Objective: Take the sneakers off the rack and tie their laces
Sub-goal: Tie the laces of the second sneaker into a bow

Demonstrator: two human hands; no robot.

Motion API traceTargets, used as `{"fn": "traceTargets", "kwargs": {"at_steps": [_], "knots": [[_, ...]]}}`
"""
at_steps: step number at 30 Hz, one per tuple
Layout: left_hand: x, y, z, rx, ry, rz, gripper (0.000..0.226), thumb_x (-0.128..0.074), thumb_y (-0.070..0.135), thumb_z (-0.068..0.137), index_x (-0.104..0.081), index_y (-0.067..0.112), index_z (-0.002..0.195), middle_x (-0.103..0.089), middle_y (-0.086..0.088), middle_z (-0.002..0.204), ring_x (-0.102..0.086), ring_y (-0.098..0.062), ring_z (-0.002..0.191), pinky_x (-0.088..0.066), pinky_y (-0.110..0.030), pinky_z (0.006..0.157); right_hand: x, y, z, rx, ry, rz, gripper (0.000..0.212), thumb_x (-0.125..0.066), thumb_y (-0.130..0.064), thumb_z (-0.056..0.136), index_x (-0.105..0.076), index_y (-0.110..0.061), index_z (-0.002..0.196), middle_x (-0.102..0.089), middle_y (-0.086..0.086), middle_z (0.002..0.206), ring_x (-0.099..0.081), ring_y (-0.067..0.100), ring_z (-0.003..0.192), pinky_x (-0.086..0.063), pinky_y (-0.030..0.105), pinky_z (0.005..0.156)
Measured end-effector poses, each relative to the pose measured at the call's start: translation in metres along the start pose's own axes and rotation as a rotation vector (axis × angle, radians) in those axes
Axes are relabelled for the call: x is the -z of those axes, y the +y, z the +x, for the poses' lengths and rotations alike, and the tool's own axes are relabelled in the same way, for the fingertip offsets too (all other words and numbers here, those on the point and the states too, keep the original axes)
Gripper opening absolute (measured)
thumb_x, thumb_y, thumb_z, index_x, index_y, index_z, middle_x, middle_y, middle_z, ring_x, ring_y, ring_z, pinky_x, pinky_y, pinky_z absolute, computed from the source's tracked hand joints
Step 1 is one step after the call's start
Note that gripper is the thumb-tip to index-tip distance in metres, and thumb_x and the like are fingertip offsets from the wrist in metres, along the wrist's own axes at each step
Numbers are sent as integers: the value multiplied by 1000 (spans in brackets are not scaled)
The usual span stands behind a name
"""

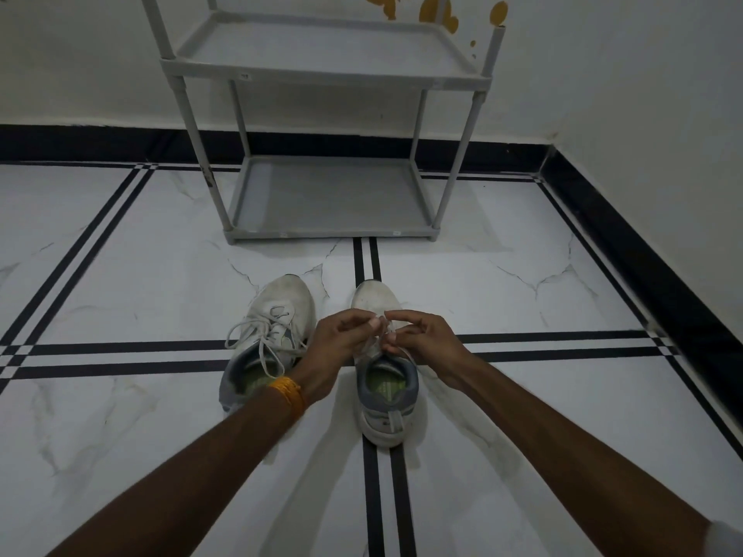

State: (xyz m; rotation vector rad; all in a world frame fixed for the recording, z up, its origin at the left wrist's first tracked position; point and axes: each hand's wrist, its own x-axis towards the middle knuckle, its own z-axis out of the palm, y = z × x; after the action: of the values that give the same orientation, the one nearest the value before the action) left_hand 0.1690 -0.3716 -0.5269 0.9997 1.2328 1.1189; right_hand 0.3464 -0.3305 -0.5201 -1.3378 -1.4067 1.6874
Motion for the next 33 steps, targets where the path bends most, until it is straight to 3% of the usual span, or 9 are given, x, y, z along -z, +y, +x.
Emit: {"fn": "traceTargets", "kwargs": {"at_steps": [3, 6, 10, 14, 23, 26, 28, 31, 33], "knots": [[-15, -4, 4, -96, 77, 17, 15, -65, 12, 91, -74, 3, 100, -75, -14, 94, -72, -18, 87, -59, -30, 79, 0, 0, -1, 10, 3, 1, 34, -73, -7, 84, -70, -17, 116, -75, 19, 97, -73, 32, 91, -59, 39, 84], [-19, -12, 12, -139, 134, 111, 16, -68, 13, 89, -75, 10, 102, -77, -6, 95, -72, -16, 90, -59, -34, 87, 1, -1, -2, -6, -3, 50, 35, -71, -2, 84, -69, -15, 117, -75, 19, 96, -73, 28, 88, -59, 31, 77], [-22, -16, 12, -292, 171, 393, 17, -67, 17, 90, -75, 14, 105, -75, 0, 100, -68, -8, 91, -55, -22, 88, 1, 0, 2, -16, -19, 21, 36, -69, -1, 85, -69, -16, 117, -74, 19, 101, -73, 30, 92, -59, 35, 83], [-28, -17, 11, -412, 175, 602, 15, -66, 18, 90, -75, 13, 101, -73, -4, 99, -65, -12, 89, -48, -15, 83, 0, 0, 3, -36, 6, 16, 39, -63, 6, 84, -69, -14, 117, -74, 16, 97, -74, 25, 86, -58, 28, 74], [-20, -5, 23, -44, 202, 260, 14, -85, 12, 70, -74, 14, 79, -76, -4, 81, -72, -18, 78, -62, -40, 78, 0, -2, 1, 3, -48, 13, 43, -62, 14, 84, -66, -10, 118, -69, 12, 78, -72, 19, 75, -55, 20, 66], [-18, -5, 25, 83, 261, 234, 48, -91, 27, 62, -61, 17, 98, -68, -5, 91, -66, -23, 84, -59, -35, 66, 0, -2, 1, 18, -52, -39, 44, -63, 13, 83, -66, -14, 119, -67, 13, 79, -71, 22, 78, -56, 24, 70], [-14, -5, 27, 171, 167, 206, 60, -88, 30, 67, -53, 20, 115, -62, -7, 102, -63, -25, 93, -58, -33, 67, 0, -3, 0, 36, -51, -67, 45, -63, 12, 83, -66, -15, 118, -66, 14, 81, -71, 23, 81, -57, 25, 71], [-8, -5, 30, 111, -51, 249, 32, -76, 30, 82, -64, 15, 108, -68, -12, 103, -66, -31, 99, -59, -37, 75, 0, -4, 0, 69, -70, -80, 44, -60, 15, 84, -67, -13, 117, -61, 19, 87, -68, 28, 84, -59, 28, 76], [-9, -4, 30, 27, -52, 338, 22, -72, 34, 84, -66, 15, 94, -72, -11, 95, -68, -30, 95, -58, -42, 82, -1, -6, 0, 79, -81, -81, 42, -59, 15, 85, -67, -11, 117, -61, 19, 86, -67, 28, 82, -59, 28, 76]]}}
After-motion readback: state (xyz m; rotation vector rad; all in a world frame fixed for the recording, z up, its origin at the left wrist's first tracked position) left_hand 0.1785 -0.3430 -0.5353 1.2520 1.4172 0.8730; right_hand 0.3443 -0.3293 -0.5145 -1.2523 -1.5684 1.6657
